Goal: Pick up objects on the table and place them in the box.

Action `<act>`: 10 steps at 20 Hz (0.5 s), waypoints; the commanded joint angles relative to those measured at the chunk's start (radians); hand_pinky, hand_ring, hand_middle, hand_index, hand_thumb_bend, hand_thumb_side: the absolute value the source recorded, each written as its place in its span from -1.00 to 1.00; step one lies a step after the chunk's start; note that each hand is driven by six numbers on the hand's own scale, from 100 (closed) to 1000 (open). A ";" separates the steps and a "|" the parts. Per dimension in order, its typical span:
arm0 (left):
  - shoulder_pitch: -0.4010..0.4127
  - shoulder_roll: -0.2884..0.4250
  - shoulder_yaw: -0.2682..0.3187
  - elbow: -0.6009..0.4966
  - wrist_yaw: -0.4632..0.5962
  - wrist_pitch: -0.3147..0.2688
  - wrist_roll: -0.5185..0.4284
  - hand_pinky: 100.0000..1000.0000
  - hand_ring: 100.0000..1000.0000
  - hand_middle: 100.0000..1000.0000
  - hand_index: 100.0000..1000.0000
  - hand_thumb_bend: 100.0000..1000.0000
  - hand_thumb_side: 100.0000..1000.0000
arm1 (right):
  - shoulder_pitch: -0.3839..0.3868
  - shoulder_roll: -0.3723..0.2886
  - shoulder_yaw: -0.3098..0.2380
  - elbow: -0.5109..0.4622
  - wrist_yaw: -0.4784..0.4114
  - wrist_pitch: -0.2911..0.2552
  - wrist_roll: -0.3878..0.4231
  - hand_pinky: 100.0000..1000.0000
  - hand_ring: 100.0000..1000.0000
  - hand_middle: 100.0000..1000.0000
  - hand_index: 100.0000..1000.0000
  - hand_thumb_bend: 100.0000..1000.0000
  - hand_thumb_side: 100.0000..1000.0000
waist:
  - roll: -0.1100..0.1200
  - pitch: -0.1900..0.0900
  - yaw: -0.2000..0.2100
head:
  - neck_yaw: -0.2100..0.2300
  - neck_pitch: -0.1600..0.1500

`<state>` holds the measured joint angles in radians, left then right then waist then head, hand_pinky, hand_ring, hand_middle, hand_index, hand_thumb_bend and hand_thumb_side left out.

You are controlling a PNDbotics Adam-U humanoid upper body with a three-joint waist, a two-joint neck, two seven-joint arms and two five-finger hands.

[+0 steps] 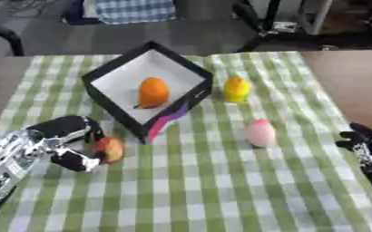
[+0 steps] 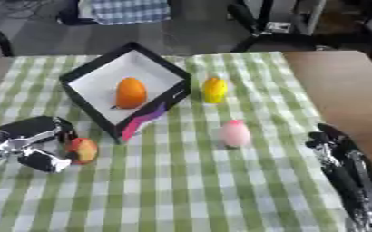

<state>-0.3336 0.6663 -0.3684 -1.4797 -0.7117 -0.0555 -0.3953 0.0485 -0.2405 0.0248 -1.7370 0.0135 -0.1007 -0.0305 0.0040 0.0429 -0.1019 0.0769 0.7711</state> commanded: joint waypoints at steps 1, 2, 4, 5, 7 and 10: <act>-0.013 0.017 0.015 -0.023 0.018 0.014 0.050 0.39 0.04 0.06 -0.14 -1.00 -0.66 | -0.009 -0.014 -0.002 -0.009 -0.001 -0.002 0.005 0.75 0.36 0.33 0.66 -1.00 0.21 | 0.004 -0.014 -0.001 | 0.001 -0.001; -0.011 0.021 0.018 -0.035 0.024 0.018 0.059 0.39 0.04 0.06 -0.16 -1.00 -0.65 | -0.009 -0.014 -0.002 -0.009 0.000 -0.002 0.004 0.75 0.36 0.33 0.66 -1.00 0.21 | 0.004 -0.014 -0.001 | 0.002 -0.001; -0.011 0.036 0.024 -0.069 0.048 0.020 0.062 0.40 0.05 0.07 -0.18 -1.00 -0.63 | -0.011 -0.015 -0.004 -0.008 0.001 -0.002 0.003 0.74 0.36 0.33 0.66 -1.00 0.20 | 0.004 -0.014 -0.002 | 0.000 -0.001; -0.012 0.047 0.028 -0.091 0.063 0.020 0.058 0.40 0.04 0.07 -0.18 -1.00 -0.62 | -0.011 -0.015 -0.004 -0.008 0.001 -0.002 0.003 0.75 0.36 0.33 0.66 -1.00 0.20 | 0.004 -0.014 -0.002 | 0.000 -0.001; -0.023 0.081 0.045 -0.143 0.096 0.020 0.046 0.41 0.04 0.08 -0.19 -1.00 -0.60 | -0.008 -0.015 -0.006 -0.007 0.001 -0.002 0.001 0.75 0.36 0.33 0.66 -1.00 0.21 | 0.005 -0.015 -0.001 | -0.004 -0.001; -0.055 0.136 0.081 -0.226 0.148 0.033 0.029 0.41 0.04 0.08 -0.18 -1.00 -0.60 | -0.003 -0.015 -0.007 -0.005 0.001 -0.001 0.000 0.75 0.36 0.33 0.66 -1.00 0.21 | 0.005 -0.018 0.000 | -0.008 -0.001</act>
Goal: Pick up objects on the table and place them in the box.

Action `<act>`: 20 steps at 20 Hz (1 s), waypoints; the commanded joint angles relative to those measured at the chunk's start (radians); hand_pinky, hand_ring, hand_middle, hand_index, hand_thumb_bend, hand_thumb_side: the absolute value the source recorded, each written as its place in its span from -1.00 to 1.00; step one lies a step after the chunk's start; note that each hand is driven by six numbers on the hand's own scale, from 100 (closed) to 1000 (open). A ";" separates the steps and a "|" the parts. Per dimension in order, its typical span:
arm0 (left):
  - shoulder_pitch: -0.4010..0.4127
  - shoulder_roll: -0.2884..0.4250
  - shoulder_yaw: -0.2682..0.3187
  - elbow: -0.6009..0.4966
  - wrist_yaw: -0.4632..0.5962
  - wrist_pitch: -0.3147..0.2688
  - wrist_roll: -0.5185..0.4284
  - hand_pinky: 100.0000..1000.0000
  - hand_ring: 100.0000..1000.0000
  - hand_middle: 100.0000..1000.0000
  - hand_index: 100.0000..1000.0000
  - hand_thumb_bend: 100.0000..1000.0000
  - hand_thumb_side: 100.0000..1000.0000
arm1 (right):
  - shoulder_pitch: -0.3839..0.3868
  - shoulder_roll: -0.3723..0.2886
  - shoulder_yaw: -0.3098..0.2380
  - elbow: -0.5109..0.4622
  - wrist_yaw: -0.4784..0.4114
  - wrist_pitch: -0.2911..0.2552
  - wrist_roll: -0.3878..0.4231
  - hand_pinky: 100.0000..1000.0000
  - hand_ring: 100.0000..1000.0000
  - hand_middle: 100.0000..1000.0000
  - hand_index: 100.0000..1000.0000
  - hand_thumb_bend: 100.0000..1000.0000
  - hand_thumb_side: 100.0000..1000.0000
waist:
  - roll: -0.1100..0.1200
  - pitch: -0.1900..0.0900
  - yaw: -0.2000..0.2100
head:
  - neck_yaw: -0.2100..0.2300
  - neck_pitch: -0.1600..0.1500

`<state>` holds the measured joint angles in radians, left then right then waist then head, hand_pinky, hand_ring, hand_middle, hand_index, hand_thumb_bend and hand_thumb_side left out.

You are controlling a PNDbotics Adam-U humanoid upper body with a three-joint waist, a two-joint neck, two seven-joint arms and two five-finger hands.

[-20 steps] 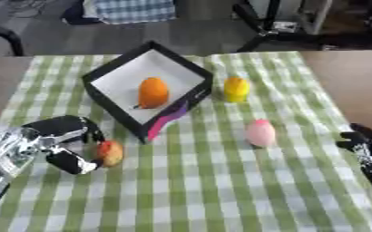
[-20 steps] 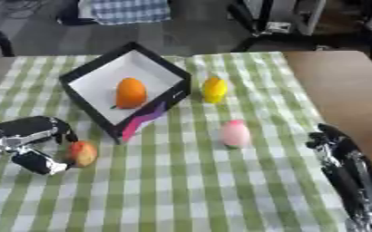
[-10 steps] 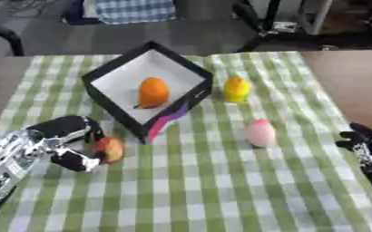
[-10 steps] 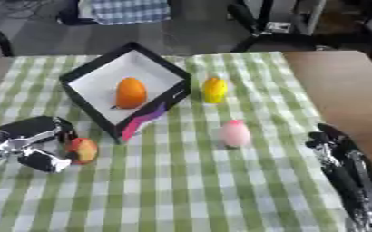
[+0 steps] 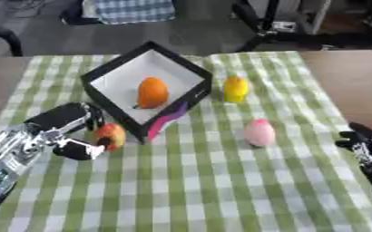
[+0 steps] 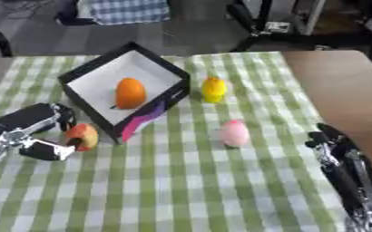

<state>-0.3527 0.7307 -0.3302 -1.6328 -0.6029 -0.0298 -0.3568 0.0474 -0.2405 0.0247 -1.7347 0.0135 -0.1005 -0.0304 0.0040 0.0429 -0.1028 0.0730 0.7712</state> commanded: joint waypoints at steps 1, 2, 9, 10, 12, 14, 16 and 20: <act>-0.056 0.093 0.057 -0.099 0.054 0.016 -0.012 0.42 0.06 0.09 -0.19 -1.00 -0.61 | -0.001 -0.015 -0.006 -0.006 0.001 -0.001 0.000 0.75 0.36 0.33 0.66 -1.00 0.21 | 0.005 -0.020 0.002 | -0.005 -0.001; -0.079 0.112 0.070 -0.122 0.065 0.029 -0.016 0.42 0.06 0.09 -0.19 -1.00 -0.61 | -0.001 -0.016 -0.006 -0.006 0.001 -0.001 0.000 0.75 0.36 0.33 0.66 -1.00 0.21 | 0.005 -0.021 0.003 | -0.006 -0.001; -0.258 0.076 0.060 -0.024 0.009 0.128 -0.067 0.42 0.08 0.12 -0.17 -1.00 -0.68 | 0.004 -0.016 0.003 -0.001 -0.001 -0.001 0.010 0.75 0.36 0.33 0.66 -1.00 0.21 | 0.000 -0.032 -0.008 | 0.006 -0.001; -0.284 0.055 0.057 0.002 -0.007 0.143 -0.078 0.42 0.08 0.12 -0.17 -1.00 -0.69 | 0.004 -0.016 0.004 -0.001 -0.002 -0.001 0.011 0.75 0.36 0.33 0.66 -1.00 0.21 | -0.002 -0.032 -0.010 | 0.007 -0.001; -0.340 0.004 0.055 0.057 -0.041 0.176 -0.099 0.42 0.07 0.12 -0.16 -1.00 -0.69 | 0.005 -0.016 0.005 0.000 -0.004 -0.001 0.012 0.75 0.36 0.33 0.66 -1.00 0.21 | -0.005 -0.032 -0.011 | 0.007 -0.001; -0.395 -0.049 0.057 0.112 -0.075 0.209 -0.112 0.42 0.08 0.12 -0.16 -1.00 -0.68 | 0.004 -0.014 0.006 0.000 -0.005 -0.002 0.013 0.75 0.36 0.33 0.66 -1.00 0.21 | -0.009 -0.031 -0.012 | 0.005 -0.001; -0.441 -0.097 0.066 0.164 -0.107 0.241 -0.120 0.42 0.07 0.12 -0.16 -1.00 -0.68 | 0.002 -0.011 0.008 0.001 -0.007 -0.002 0.015 0.75 0.36 0.33 0.66 -1.00 0.21 | -0.013 -0.029 -0.017 | 0.004 -0.001; -0.489 -0.174 0.080 0.272 -0.174 0.308 -0.095 0.42 0.07 0.12 -0.12 -1.00 -0.66 | 0.002 -0.007 0.014 0.002 -0.012 -0.002 0.021 0.75 0.36 0.33 0.66 -1.00 0.21 | -0.020 -0.027 -0.030 | 0.011 -0.001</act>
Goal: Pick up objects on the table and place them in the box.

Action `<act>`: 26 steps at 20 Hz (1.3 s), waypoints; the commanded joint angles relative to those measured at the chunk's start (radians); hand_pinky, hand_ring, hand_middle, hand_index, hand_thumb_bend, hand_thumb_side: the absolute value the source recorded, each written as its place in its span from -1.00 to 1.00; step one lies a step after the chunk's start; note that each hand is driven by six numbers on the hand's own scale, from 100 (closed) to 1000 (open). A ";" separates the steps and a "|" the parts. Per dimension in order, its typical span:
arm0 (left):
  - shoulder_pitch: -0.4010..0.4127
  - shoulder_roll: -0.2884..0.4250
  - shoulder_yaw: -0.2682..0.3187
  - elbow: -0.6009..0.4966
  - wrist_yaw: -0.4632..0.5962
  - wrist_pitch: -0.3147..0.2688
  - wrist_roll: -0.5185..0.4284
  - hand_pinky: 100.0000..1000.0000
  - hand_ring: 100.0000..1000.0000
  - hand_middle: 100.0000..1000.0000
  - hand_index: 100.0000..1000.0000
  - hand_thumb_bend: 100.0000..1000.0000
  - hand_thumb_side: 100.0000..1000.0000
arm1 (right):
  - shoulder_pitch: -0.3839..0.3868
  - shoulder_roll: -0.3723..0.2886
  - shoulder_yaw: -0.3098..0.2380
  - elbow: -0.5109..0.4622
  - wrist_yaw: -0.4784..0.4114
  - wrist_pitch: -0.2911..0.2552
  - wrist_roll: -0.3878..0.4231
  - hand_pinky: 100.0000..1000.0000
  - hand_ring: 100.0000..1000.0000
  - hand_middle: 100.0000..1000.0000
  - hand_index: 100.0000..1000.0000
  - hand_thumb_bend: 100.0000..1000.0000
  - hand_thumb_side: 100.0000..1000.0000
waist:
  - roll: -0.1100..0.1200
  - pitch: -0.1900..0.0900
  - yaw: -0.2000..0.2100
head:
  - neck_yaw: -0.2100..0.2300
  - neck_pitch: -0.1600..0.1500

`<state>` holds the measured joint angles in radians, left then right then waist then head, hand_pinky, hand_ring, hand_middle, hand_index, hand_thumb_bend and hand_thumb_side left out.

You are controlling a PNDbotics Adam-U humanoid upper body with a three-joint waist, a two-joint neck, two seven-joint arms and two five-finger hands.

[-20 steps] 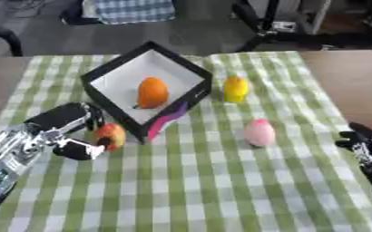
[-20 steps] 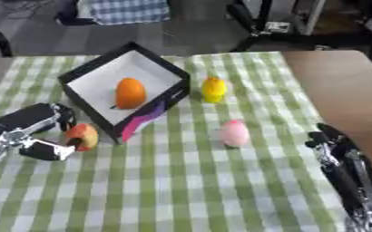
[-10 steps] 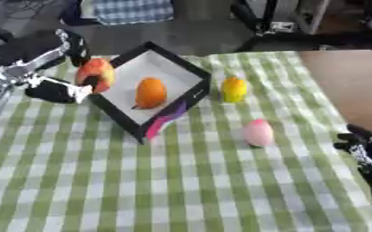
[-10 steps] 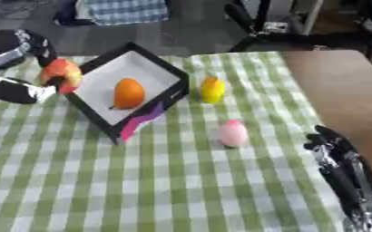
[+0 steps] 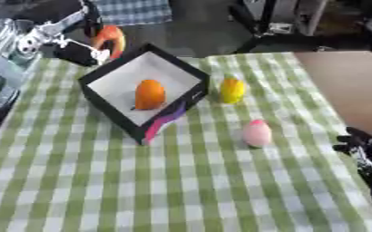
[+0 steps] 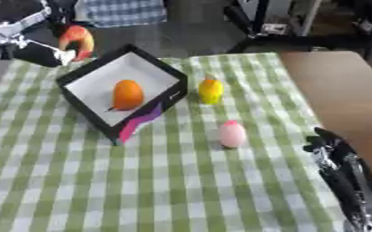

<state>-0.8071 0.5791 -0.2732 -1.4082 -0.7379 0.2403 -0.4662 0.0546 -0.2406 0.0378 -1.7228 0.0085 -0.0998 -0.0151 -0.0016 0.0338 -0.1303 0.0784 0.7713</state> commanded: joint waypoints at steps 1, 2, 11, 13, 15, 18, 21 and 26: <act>-0.042 -0.038 0.024 0.076 -0.056 0.051 0.023 0.42 0.07 0.11 -0.12 -1.00 -0.65 | -0.005 -0.007 0.002 -0.010 -0.008 -0.002 0.007 0.75 0.36 0.33 0.66 -1.00 0.22 | -0.015 -0.018 -0.005 | 0.008 -0.001; -0.047 -0.052 0.029 0.104 -0.073 0.061 0.032 0.42 0.07 0.11 -0.12 -1.00 -0.65 | -0.005 -0.007 0.002 -0.010 -0.009 -0.002 0.008 0.75 0.36 0.33 0.66 -1.00 0.22 | -0.016 -0.017 -0.008 | 0.011 -0.001; -0.073 -0.118 0.085 0.348 -0.223 -0.004 0.120 0.42 0.07 0.12 -0.08 -1.00 -0.57 | -0.005 -0.005 0.005 -0.009 -0.013 -0.003 0.012 0.75 0.36 0.33 0.66 -1.00 0.22 | -0.017 -0.015 -0.015 | 0.009 -0.001; -0.075 -0.130 0.093 0.397 -0.254 -0.032 0.133 0.42 0.08 0.12 -0.04 -1.00 -0.52 | -0.005 -0.005 0.004 -0.008 -0.013 -0.002 0.012 0.75 0.36 0.33 0.66 -1.00 0.22 | -0.018 -0.015 -0.014 | 0.009 -0.001; -0.077 -0.143 0.105 0.449 -0.285 -0.060 0.152 0.42 0.08 0.13 0.01 -1.00 -0.42 | -0.005 -0.005 0.004 -0.008 -0.013 -0.003 0.012 0.75 0.36 0.33 0.66 -1.00 0.22 | -0.018 -0.015 -0.013 | 0.008 -0.001; -0.083 -0.163 0.123 0.528 -0.309 -0.100 0.196 0.41 0.08 0.14 0.15 -0.88 -0.23 | -0.004 -0.004 0.004 -0.008 -0.014 -0.003 0.012 0.75 0.36 0.33 0.66 -1.00 0.22 | -0.019 -0.015 -0.012 | 0.007 -0.001; -0.092 -0.176 0.127 0.607 -0.313 -0.143 0.246 0.42 0.10 0.18 0.37 -0.52 0.00 | -0.004 -0.003 0.003 -0.008 -0.014 -0.003 0.013 0.75 0.36 0.33 0.66 -1.00 0.22 | -0.019 -0.015 -0.012 | 0.006 -0.001; -0.089 -0.184 0.127 0.665 -0.307 -0.195 0.323 0.42 0.13 0.27 0.74 0.00 0.31 | -0.004 -0.002 0.002 -0.007 -0.014 -0.003 0.013 0.75 0.36 0.33 0.66 -1.00 0.22 | -0.018 -0.015 -0.009 | 0.006 -0.001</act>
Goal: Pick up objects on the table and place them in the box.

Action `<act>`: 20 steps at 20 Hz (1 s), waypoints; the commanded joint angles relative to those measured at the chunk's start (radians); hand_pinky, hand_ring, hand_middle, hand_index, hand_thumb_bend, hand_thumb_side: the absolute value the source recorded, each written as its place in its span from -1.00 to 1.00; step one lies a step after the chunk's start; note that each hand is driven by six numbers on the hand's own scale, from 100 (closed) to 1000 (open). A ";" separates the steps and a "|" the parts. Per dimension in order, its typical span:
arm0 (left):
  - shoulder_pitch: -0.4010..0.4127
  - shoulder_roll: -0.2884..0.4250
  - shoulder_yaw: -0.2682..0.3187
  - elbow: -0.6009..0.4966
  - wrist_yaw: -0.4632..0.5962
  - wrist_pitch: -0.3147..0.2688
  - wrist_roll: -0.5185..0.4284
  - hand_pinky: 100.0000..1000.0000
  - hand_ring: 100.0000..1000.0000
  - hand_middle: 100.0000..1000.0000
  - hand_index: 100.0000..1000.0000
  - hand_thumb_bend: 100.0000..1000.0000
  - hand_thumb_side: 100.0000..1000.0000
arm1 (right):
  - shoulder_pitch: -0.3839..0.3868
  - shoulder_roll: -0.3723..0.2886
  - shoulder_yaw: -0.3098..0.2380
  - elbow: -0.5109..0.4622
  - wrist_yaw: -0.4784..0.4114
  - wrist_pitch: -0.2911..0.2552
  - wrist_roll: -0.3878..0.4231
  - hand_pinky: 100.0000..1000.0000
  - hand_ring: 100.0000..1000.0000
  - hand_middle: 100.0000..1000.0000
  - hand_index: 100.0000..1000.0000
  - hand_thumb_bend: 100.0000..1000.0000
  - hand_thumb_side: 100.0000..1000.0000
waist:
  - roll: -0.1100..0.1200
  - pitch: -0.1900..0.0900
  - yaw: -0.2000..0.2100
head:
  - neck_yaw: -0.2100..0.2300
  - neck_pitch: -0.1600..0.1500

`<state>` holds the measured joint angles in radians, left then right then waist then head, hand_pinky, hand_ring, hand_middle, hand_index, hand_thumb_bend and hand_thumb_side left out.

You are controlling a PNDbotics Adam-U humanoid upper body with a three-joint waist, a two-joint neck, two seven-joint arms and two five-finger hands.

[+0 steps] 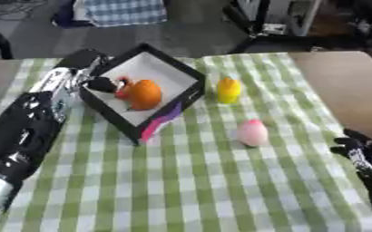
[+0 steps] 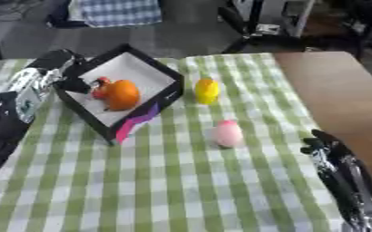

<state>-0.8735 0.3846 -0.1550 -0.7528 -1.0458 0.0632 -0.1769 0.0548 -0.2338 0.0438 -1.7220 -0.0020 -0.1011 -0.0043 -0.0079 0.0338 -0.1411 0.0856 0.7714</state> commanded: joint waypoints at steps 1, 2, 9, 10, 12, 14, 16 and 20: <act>-0.020 0.012 0.010 0.009 0.010 -0.023 0.043 0.42 0.13 0.26 0.74 0.01 0.32 | -0.004 -0.009 -0.004 -0.008 -0.004 -0.002 0.002 0.75 0.36 0.33 0.66 -1.00 0.22 | -0.011 -0.015 0.002 | -0.002 -0.001; -0.017 0.015 0.011 0.002 0.022 -0.028 0.051 0.42 0.11 0.25 0.75 0.02 0.34 | -0.004 -0.009 -0.004 -0.008 -0.003 -0.002 0.002 0.75 0.36 0.33 0.66 -1.00 0.22 | -0.011 -0.015 0.003 | -0.002 -0.001; -0.013 0.109 0.049 -0.174 0.139 -0.100 0.121 0.44 0.08 0.22 0.72 -0.14 0.35 | -0.006 -0.012 -0.016 -0.004 0.004 -0.002 -0.009 0.75 0.36 0.33 0.67 -1.00 0.21 | -0.008 -0.018 0.017 | -0.015 -0.001; -0.011 0.130 0.054 -0.201 0.155 -0.116 0.136 0.44 0.08 0.22 0.71 -0.14 0.35 | -0.009 -0.013 -0.017 -0.004 0.006 -0.002 -0.010 0.75 0.36 0.33 0.67 -1.00 0.21 | -0.008 -0.018 0.020 | -0.017 -0.001; 0.027 0.186 0.052 -0.324 0.266 -0.129 0.158 0.46 0.09 0.22 0.70 -0.17 0.34 | -0.020 -0.020 -0.020 -0.001 0.013 -0.002 -0.011 0.75 0.36 0.33 0.67 -1.00 0.20 | -0.006 -0.018 0.026 | -0.023 -0.001; 0.099 0.270 0.040 -0.530 0.487 -0.072 0.149 0.46 0.08 0.22 0.70 -0.21 0.34 | -0.043 -0.036 -0.024 0.004 0.026 0.000 -0.013 0.75 0.36 0.33 0.67 -1.00 0.18 | -0.002 -0.017 0.033 | -0.030 -0.001; 0.162 0.327 0.046 -0.683 0.636 -0.010 0.144 0.46 0.08 0.22 0.70 -0.23 0.34 | -0.073 -0.052 -0.027 0.011 0.043 0.000 -0.015 0.75 0.36 0.34 0.67 -1.00 0.16 | -0.001 -0.017 0.038 | -0.034 -0.001; 0.287 0.369 0.103 -0.874 0.774 0.044 0.196 0.46 0.07 0.19 0.68 -0.27 0.32 | -0.175 -0.106 -0.028 0.025 0.111 -0.002 -0.010 0.74 0.37 0.34 0.68 -1.00 0.08 | 0.000 -0.017 0.052 | -0.045 -0.001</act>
<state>-0.5766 0.7087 -0.0788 -1.5571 -0.3179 0.0894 0.0040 -0.1062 -0.3014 0.0244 -1.6919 0.0868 -0.1010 -0.0135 -0.0079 0.0338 -0.0863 0.0458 0.7715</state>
